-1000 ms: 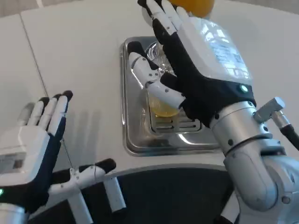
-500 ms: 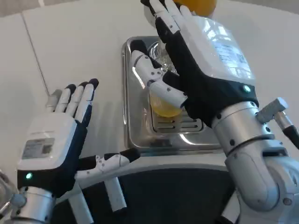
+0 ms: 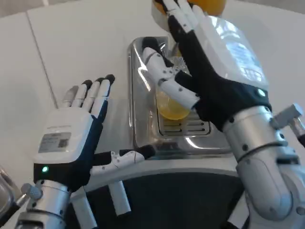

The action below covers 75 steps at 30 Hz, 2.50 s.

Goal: Grasp the cup under the faucet to collect the drink, then remove the cup.

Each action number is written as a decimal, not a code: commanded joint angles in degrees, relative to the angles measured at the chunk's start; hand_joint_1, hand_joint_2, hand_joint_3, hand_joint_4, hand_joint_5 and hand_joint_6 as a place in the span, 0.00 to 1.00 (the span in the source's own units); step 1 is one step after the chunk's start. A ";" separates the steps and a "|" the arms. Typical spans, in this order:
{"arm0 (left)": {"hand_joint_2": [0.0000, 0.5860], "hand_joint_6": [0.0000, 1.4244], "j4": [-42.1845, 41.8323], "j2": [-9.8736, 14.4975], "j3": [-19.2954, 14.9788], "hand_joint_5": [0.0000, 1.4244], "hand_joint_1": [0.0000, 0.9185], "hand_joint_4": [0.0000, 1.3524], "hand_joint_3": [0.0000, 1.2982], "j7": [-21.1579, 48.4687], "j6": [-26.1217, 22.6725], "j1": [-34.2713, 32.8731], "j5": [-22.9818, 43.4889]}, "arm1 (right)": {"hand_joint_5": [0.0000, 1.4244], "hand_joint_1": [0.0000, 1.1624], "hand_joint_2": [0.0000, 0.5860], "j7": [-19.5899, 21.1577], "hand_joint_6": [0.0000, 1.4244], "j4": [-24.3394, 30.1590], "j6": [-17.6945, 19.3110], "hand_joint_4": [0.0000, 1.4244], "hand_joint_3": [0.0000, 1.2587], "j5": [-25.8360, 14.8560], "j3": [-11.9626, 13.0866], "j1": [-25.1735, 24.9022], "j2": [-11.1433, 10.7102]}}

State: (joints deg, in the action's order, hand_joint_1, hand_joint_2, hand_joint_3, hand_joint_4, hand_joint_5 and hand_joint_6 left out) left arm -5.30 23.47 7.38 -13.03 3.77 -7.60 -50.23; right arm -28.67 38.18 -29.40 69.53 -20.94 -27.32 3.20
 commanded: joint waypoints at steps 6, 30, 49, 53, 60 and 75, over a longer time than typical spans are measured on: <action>0.09 0.02 0.32 0.79 0.75 0.00 0.05 0.00 0.00 -0.76 0.25 0.59 -0.30 | 0.00 0.00 0.97 10.64 0.00 3.98 0.19 0.00 0.01 -3.30 -0.09 10.97 6.55; 0.09 0.02 3.55 0.62 2.39 0.00 0.00 0.00 0.00 -1.87 3.39 -2.05 0.31 | 0.00 0.01 1.00 27.80 0.00 13.75 13.01 0.00 0.00 -16.65 -0.10 37.94 -5.56; 0.07 0.03 13.48 -2.87 6.14 0.02 0.00 0.00 0.00 -4.75 2.02 -11.33 0.78 | 0.00 0.18 0.88 21.47 0.00 18.19 23.84 0.00 0.00 -19.56 11.09 51.02 -13.18; 0.05 0.04 16.07 -4.19 5.71 0.03 0.02 0.00 0.00 -5.70 2.21 -13.14 2.63 | 0.00 0.23 0.83 20.28 0.00 18.74 24.77 0.00 0.00 -19.72 12.94 52.16 -13.40; 0.00 0.10 20.74 -6.68 5.28 0.09 0.04 0.00 0.00 -9.29 4.45 -16.03 6.82 | 0.00 0.26 0.76 18.10 0.00 20.24 25.74 0.00 0.00 -21.90 16.25 54.05 -13.28; 0.00 0.13 25.49 -8.35 8.63 0.12 0.05 0.00 0.00 -10.47 7.50 -19.44 7.70 | 0.00 0.27 0.74 15.67 0.00 21.24 25.40 0.00 0.00 -23.84 18.85 54.09 -11.39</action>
State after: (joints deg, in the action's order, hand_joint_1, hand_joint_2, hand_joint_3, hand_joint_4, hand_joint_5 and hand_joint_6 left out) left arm 18.99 15.69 14.87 -23.43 10.32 -25.75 -42.64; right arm -12.71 58.81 -4.19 45.75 -2.20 26.40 -8.84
